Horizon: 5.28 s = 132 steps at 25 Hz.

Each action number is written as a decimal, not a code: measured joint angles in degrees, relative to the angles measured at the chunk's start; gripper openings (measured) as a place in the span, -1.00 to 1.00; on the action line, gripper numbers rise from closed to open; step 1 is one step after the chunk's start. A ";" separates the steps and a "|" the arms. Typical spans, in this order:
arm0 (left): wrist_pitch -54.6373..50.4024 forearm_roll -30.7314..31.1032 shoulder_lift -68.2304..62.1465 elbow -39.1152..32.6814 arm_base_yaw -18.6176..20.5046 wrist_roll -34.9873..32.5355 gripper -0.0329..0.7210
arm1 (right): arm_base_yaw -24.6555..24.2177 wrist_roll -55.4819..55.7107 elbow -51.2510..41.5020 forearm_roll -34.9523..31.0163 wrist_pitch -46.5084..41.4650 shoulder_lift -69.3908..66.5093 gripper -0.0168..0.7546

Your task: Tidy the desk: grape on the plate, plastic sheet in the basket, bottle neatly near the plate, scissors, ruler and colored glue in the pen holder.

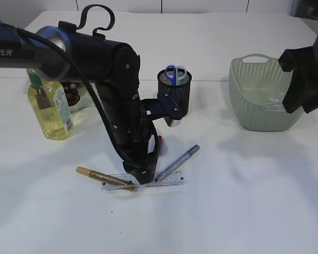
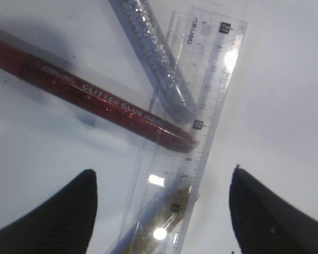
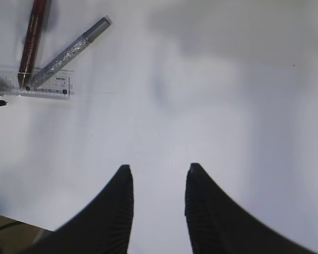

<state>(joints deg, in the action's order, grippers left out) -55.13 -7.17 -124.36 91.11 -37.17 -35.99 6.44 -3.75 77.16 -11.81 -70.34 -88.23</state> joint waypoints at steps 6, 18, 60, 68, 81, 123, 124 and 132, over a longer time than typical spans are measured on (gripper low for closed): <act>-0.12 0.00 0.00 0.00 0.00 0.00 0.58 | 0.00 -0.09 0.00 0.00 0.00 0.00 -0.23; -0.55 -0.15 -0.11 0.00 0.00 0.00 0.58 | 0.00 -0.22 0.00 0.00 -0.11 0.00 -0.23; 1.01 2.36 -4.12 0.00 -0.24 0.70 -0.17 | 0.00 -0.26 0.00 0.00 -0.11 0.00 -0.23; 0.10 2.36 -4.12 0.00 -0.24 0.70 -0.17 | 0.00 -0.26 0.00 0.00 -0.11 0.00 -0.23; -1.23 0.73 -4.12 2.42 -0.24 0.83 -0.18 | 0.00 -0.26 0.00 0.00 -0.11 0.00 -0.23; -2.10 -3.20 -3.26 11.78 -0.01 25.72 -0.18 | 0.00 -0.63 0.00 0.47 -0.36 0.00 -0.23; -0.40 -3.44 -2.58 11.38 0.29 25.98 -0.18 | 0.00 -0.63 0.00 0.80 -0.36 0.00 -0.23; 21.68 -4.84 5.60 -0.36 1.46 26.85 -0.18 | 0.00 -0.77 0.00 1.53 -0.36 0.00 -0.23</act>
<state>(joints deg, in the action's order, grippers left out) -33.45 -12.02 -118.76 90.75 -35.71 -9.15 6.44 -4.52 77.16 -10.27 -70.71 -88.23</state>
